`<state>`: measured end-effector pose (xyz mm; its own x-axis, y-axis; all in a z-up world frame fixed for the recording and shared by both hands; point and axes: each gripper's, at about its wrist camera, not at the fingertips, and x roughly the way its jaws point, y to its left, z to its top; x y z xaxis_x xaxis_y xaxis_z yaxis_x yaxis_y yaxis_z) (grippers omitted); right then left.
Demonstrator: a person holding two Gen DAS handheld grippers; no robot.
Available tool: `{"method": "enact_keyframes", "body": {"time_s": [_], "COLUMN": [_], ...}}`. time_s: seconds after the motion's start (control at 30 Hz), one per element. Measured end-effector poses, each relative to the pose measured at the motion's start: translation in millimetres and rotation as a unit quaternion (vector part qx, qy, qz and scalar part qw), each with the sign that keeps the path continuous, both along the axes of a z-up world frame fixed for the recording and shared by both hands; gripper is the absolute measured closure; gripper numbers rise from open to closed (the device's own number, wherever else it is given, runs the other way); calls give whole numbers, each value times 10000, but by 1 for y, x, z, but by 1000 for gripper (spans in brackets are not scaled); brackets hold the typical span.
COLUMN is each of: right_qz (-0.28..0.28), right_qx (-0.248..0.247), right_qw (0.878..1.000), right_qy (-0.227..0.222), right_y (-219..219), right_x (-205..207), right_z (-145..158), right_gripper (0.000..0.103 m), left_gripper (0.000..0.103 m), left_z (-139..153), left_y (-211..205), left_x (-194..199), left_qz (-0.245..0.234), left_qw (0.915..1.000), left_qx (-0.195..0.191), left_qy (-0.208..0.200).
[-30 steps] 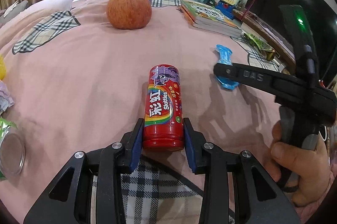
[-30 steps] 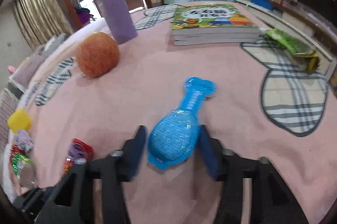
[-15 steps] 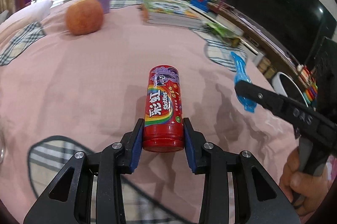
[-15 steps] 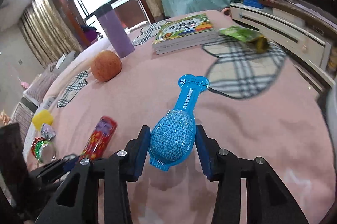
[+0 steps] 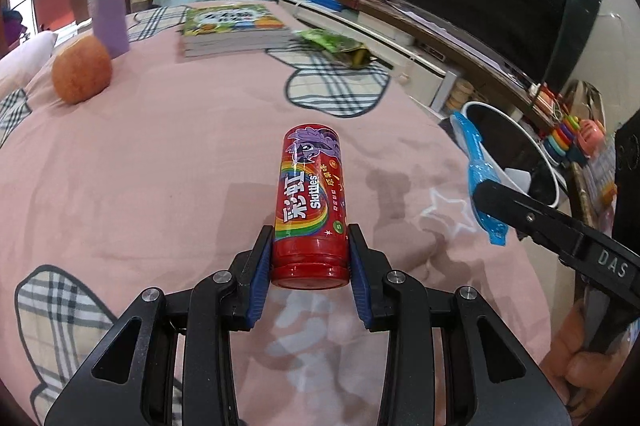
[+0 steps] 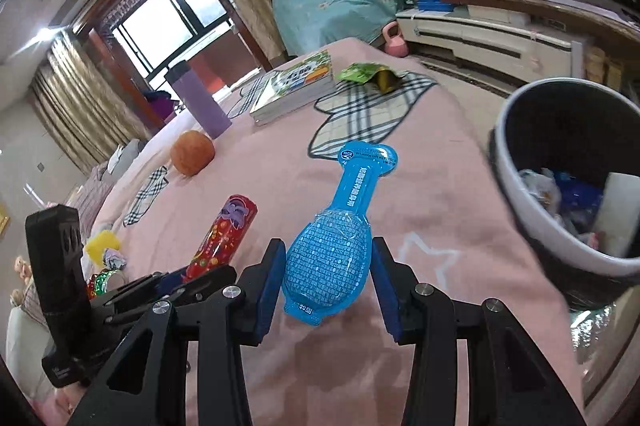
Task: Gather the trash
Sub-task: 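Carry the Skittles tube and blue toy over the trash bin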
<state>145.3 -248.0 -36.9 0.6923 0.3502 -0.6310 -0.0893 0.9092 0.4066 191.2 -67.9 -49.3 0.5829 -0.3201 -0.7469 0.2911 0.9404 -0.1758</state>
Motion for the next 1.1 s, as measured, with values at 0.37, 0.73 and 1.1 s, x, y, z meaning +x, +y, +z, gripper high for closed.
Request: {"method": "enact_keyframes", "body": {"time_s": [0.37,0.73,1.1], "right_qz": [-433,-924,-1207], "right_qx": [41,96,143], "right_qw": [9988,9951,9920], "right_qy": [-224,-351,-347], "right_y": [-43,-93,-122], "right_x": [-25,-43,-53], "right_z": [14,17,13], "right_gripper": [59,59,59], "left_gripper": [69,69,69], "left_z": [11,24,31], "left_y": [-44,-90,-123], "left_x": [-8,-11,-12], "left_qz": [-400,-795,-1067], "left_qw": [9991,9963,9933], "left_qx": [121,213,317], "left_qy": [-91,-234,-322]}}
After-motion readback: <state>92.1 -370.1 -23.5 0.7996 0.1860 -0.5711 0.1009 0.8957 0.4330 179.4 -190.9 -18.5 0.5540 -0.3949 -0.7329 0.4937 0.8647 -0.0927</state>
